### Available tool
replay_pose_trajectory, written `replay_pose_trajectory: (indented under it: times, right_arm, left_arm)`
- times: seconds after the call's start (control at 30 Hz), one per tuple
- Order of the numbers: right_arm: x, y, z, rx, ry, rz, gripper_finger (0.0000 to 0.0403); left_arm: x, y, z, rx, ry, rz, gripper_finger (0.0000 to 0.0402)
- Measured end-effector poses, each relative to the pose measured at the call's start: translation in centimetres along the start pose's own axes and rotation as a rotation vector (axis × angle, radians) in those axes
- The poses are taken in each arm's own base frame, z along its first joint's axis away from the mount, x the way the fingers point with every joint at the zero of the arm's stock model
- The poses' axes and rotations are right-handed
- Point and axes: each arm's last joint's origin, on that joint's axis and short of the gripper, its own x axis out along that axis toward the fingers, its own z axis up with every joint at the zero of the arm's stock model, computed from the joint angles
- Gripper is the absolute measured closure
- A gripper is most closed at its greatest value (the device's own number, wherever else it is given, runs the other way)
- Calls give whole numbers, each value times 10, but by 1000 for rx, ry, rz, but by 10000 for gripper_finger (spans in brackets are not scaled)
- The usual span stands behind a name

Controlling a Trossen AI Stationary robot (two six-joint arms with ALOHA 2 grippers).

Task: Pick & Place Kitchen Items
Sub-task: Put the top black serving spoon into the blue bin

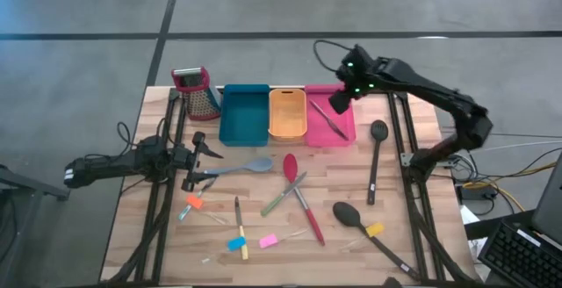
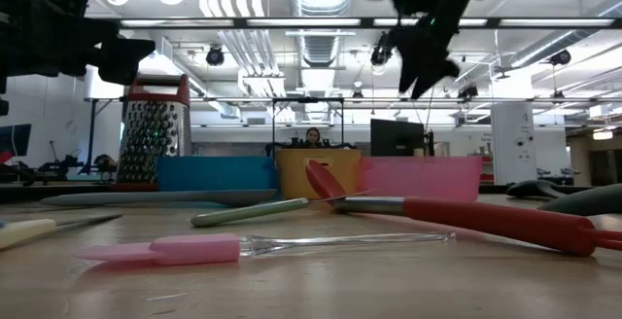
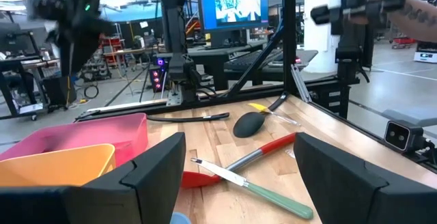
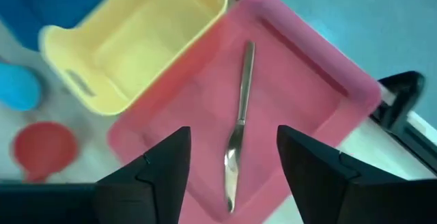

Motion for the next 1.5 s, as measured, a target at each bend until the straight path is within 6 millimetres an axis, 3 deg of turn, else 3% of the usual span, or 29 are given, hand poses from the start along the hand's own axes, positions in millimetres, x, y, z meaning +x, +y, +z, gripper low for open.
replay_pose_trajectory:
  times: [0.2, 0.37, 0.7, 0.9, 1.1, 1.37, 1.5]
  right_arm:
    - [-54, 5, -24, 7, -57, 16, 220]
    - [-86, 2, -48, 25, -66, -78, 240]
    - [-113, -9, -89, 104, 10, -200, 279]
    - [-114, -13, -105, 126, 18, -204, 298]
    - [-101, -16, -119, 123, 65, -217, 315]
    - [-58, -22, -139, 141, 218, -263, 327]
    - [-36, -25, -150, 138, 280, -279, 315]
  left_arm:
    - [0, 0, 0, 0, 0, 0, 124]
    - [0, 0, 0, 0, 0, 0, 124]
    - [0, 0, 0, 0, 0, 0, 124]
    - [0, 0, 0, 0, 0, 0, 124]
    - [0, 0, 0, 1, 0, 0, 124]
    - [0, 0, 0, 0, 0, 0, 124]
    - [0, 0, 0, 0, 0, 0, 124]
